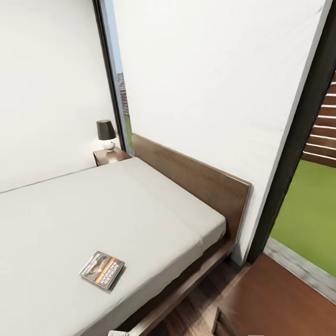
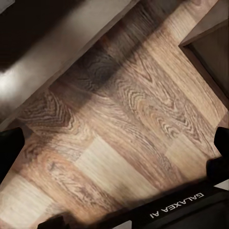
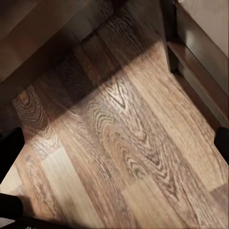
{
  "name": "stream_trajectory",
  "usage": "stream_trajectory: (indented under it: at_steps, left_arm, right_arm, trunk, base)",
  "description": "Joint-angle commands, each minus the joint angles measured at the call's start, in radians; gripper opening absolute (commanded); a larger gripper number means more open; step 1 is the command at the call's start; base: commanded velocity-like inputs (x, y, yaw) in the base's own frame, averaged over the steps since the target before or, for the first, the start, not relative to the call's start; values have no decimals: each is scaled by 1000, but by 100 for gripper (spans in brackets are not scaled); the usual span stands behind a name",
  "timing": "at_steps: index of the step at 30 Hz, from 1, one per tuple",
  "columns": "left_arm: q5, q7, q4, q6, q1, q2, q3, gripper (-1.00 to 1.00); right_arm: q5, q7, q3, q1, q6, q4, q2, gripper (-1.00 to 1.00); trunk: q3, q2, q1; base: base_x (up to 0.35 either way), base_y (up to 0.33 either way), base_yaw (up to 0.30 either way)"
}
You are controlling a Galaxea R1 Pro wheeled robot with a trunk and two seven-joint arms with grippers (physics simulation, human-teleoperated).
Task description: In the bedroom, move the book from the bed onto either nightstand, and place the two sandals side by side next to the bed.
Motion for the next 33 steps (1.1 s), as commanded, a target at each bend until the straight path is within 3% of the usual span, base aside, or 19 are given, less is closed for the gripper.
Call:
stream_trajectory:
  at_steps: [1, 18, 33]
  left_arm:
    - [-10, -3, 1, -3, -1, 0, 8, 100]
    - [-10, -3, 1, -3, -1, 0, 8, 100]
    - [-10, -3, 1, -3, -1, 0, 8, 100]
  right_arm:
    - [-10, 7, 1, -2, -5, 5, 0, 100]
    - [-10, 7, 1, -2, -5, 4, 0, 100]
    - [-10, 7, 1, -2, -5, 4, 0, 100]
  trunk:
    - [-1, 0, 0]
    - [-1, 0, 0]
    - [-1, 0, 0]
  base:
    - [63, 19, 270]
    - [7, 2, 272]
    - [131, -122, 20]
